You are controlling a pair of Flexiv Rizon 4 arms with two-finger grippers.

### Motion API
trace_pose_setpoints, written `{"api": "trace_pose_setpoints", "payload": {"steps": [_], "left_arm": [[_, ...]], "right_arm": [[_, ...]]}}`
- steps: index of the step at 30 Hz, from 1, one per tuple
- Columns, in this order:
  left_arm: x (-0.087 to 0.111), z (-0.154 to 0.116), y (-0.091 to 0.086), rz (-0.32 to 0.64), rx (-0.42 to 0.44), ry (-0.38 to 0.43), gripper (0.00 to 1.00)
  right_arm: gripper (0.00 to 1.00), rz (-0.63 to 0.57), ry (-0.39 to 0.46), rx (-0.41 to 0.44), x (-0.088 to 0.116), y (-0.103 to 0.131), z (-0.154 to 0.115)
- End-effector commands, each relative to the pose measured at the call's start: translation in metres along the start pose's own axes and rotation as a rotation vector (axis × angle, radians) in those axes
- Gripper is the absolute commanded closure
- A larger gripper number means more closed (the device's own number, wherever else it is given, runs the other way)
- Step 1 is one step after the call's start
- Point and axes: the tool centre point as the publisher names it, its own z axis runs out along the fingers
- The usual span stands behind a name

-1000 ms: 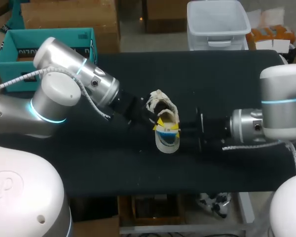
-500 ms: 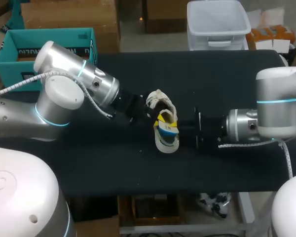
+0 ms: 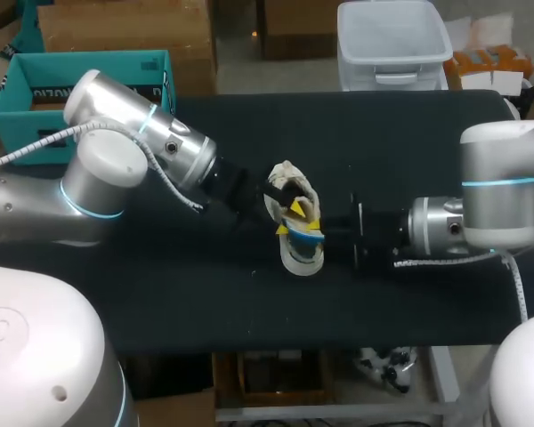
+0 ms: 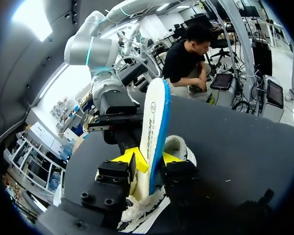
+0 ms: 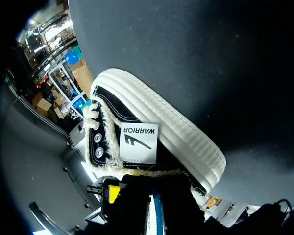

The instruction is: Open the shoe tongue, take the insole out of the shoe, put the insole back into the shoe, and pack the shoe into the shoebox

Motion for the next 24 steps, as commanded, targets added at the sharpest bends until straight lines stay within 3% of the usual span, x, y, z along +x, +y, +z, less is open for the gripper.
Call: {"api": "trace_pose_setpoints", "payload": {"steps": [1,4,5,6,9,13,16,24], "left_arm": [[0.005,-0.001,-0.005,0.011,-0.006,-0.002,1.0],[0.007,0.002,-0.004,0.015,-0.012,0.009,1.0],[0.007,0.003,-0.004,0.015,-0.014,0.01,1.0],[0.007,0.003,-0.004,0.015,-0.015,0.01,1.0],[0.007,0.003,-0.003,0.014,-0.02,0.011,1.0],[0.008,0.003,-0.001,0.012,-0.025,0.01,1.0],[0.007,0.003,0.0,0.006,-0.027,0.008,1.0],[0.009,0.004,0.004,0.001,-0.04,0.008,1.0]], "right_arm": [[1.0,-0.002,0.01,-0.001,-0.002,0.0,-0.002],[0.99,-0.013,0.018,-0.002,-0.002,-0.007,-0.004],[0.65,-0.015,0.02,-0.002,-0.002,-0.01,-0.005],[0.59,-0.017,0.02,-0.006,-0.002,-0.014,-0.007],[0.56,-0.014,0.013,-0.031,-0.003,-0.028,-0.012],[0.65,-0.013,0.008,-0.055,-0.004,-0.044,-0.018],[1.0,-0.019,0.014,-0.066,-0.004,-0.049,-0.02],[1.0,-0.014,0.01,-0.041,-0.005,-0.033,-0.014]]}}
